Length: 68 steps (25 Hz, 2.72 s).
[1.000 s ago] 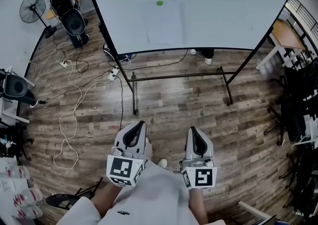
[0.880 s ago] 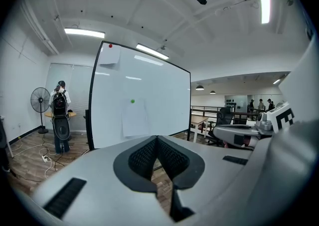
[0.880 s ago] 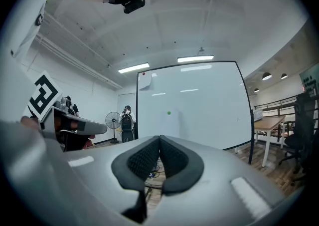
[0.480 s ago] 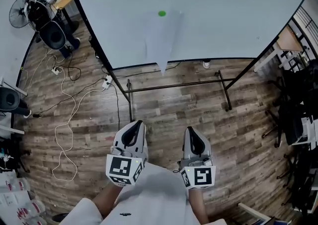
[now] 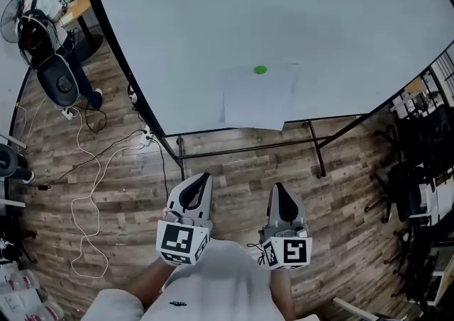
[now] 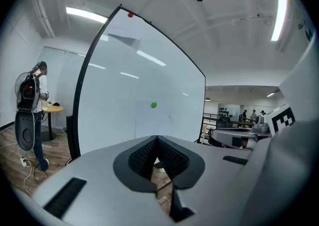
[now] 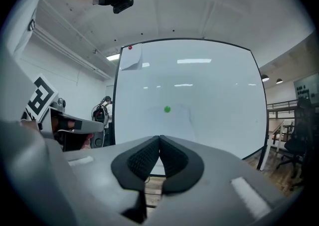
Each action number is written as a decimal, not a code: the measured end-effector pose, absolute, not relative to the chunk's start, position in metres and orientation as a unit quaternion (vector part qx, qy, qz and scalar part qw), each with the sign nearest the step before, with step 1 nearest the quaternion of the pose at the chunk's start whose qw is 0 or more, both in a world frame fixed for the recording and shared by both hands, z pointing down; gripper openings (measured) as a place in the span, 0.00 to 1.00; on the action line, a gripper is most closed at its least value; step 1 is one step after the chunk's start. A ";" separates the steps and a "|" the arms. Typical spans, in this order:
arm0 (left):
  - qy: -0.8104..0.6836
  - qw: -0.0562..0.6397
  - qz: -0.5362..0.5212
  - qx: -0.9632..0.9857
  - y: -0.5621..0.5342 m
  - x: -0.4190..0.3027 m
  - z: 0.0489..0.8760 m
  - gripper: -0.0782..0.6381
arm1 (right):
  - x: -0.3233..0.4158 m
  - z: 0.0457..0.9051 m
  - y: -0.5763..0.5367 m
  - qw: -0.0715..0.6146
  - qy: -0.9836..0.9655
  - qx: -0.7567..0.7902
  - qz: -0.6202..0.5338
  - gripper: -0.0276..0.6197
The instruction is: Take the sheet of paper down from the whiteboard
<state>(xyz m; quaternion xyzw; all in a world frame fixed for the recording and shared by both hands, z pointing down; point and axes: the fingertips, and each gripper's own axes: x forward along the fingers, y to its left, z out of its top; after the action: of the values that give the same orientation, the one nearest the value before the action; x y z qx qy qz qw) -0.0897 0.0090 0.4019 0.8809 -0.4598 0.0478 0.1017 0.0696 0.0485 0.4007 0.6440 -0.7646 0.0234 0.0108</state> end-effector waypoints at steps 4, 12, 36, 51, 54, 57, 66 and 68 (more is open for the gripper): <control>-0.446 0.103 0.041 0.888 -0.035 -0.102 0.399 0.12 | 0.056 0.394 0.006 0.010 -0.755 0.655 0.014 0.06; -0.406 0.105 0.048 0.906 -0.091 -0.093 0.403 0.12 | 0.058 0.394 -0.046 0.011 -0.729 0.684 0.015 0.06; -0.424 0.103 0.067 0.897 -0.133 -0.048 0.395 0.12 | 0.113 0.387 -0.089 0.008 -0.747 0.665 0.013 0.06; -0.435 0.098 0.067 0.892 -0.164 -0.020 0.388 0.12 | 0.145 0.348 -0.162 0.009 -0.779 0.627 -0.036 0.16; -0.436 0.099 0.069 0.892 -0.172 -0.016 0.389 0.12 | 0.151 0.351 -0.177 0.015 -0.780 0.625 -0.037 0.17; -0.436 0.102 0.074 0.891 -0.179 -0.012 0.392 0.12 | 0.155 0.356 -0.191 0.017 -0.783 0.621 -0.034 0.18; -0.428 0.112 0.087 0.893 -0.186 0.002 0.401 0.12 | 0.164 0.367 -0.221 0.050 -0.795 0.604 -0.030 0.20; -0.427 0.114 0.090 0.893 -0.188 0.004 0.404 0.12 | 0.163 0.372 -0.227 0.055 -0.801 0.596 -0.025 0.21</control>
<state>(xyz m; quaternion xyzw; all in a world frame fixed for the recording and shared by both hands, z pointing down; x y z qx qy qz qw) 0.0044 -0.1881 0.4039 0.8927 -0.4266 0.0896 0.1143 0.1627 -0.2265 0.3716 0.5959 -0.8008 -0.0248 0.0547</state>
